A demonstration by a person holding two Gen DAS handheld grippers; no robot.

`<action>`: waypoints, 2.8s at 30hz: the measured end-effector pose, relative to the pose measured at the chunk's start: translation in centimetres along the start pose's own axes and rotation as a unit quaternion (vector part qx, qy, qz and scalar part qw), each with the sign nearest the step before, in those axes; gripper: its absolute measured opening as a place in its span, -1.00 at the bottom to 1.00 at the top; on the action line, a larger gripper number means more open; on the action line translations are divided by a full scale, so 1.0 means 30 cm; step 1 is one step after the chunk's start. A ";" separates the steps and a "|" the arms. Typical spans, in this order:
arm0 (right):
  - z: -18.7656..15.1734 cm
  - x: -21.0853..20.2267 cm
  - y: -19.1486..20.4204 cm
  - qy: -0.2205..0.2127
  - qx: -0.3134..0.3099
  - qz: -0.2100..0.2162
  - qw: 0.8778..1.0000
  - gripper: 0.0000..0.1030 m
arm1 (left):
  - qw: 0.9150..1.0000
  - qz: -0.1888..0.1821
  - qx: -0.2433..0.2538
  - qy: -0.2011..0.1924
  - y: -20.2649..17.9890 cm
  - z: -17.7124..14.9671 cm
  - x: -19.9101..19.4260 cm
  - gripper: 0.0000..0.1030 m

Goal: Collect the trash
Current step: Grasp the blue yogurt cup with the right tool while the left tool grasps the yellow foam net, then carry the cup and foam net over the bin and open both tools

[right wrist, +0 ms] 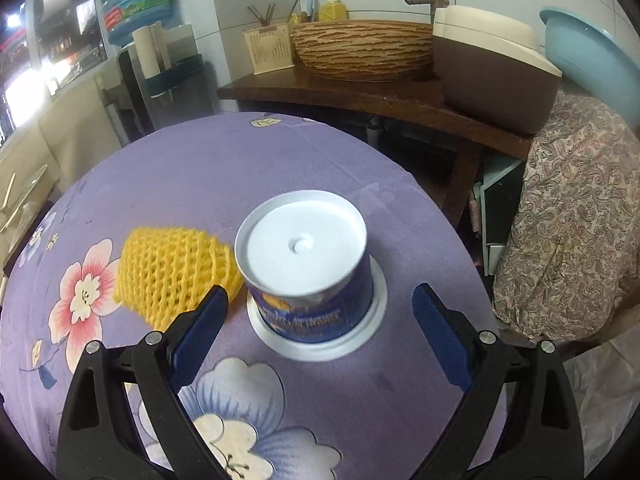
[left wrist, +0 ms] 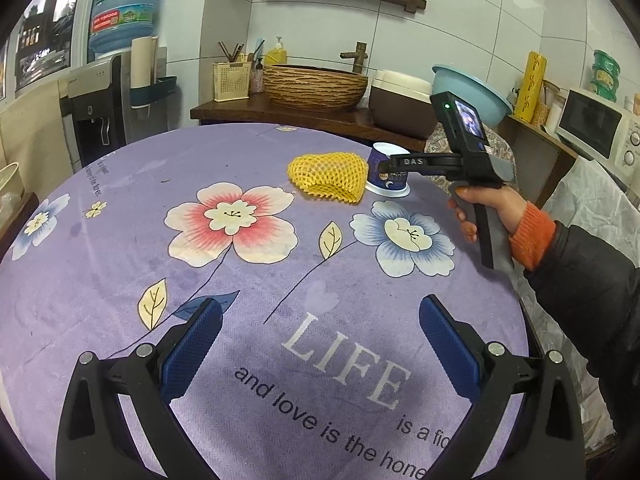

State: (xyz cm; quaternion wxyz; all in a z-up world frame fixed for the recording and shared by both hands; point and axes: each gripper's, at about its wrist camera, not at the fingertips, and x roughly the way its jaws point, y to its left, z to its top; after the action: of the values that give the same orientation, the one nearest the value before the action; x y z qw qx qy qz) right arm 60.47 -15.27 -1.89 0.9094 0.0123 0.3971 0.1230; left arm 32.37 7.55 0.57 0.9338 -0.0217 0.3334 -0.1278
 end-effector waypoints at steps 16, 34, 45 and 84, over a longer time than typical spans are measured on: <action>-0.002 -0.032 0.007 -0.024 -0.010 0.000 1.000 0.38 | 0.999 0.026 0.047 -0.006 -0.010 0.164 0.233 0.90; -0.215 -0.444 -0.162 -0.049 -0.009 0.008 0.999 0.38 | 0.990 0.065 0.074 0.098 -0.139 0.429 0.739 0.87; -0.373 -0.535 -0.215 -0.062 0.009 0.008 0.998 0.38 | 0.991 0.061 0.077 0.093 -0.163 0.391 0.726 -0.68; -1.296 -0.697 -0.614 -0.036 0.150 -0.148 0.977 0.57 | 0.965 -0.188 0.163 0.078 -1.009 -0.159 0.261 -0.72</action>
State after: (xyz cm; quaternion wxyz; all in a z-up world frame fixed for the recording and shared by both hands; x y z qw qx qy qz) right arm 22.54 -40.94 -15.66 0.9191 0.0943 0.3753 -0.0744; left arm 28.43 -23.48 -4.16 0.8552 0.0783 0.3694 -0.3549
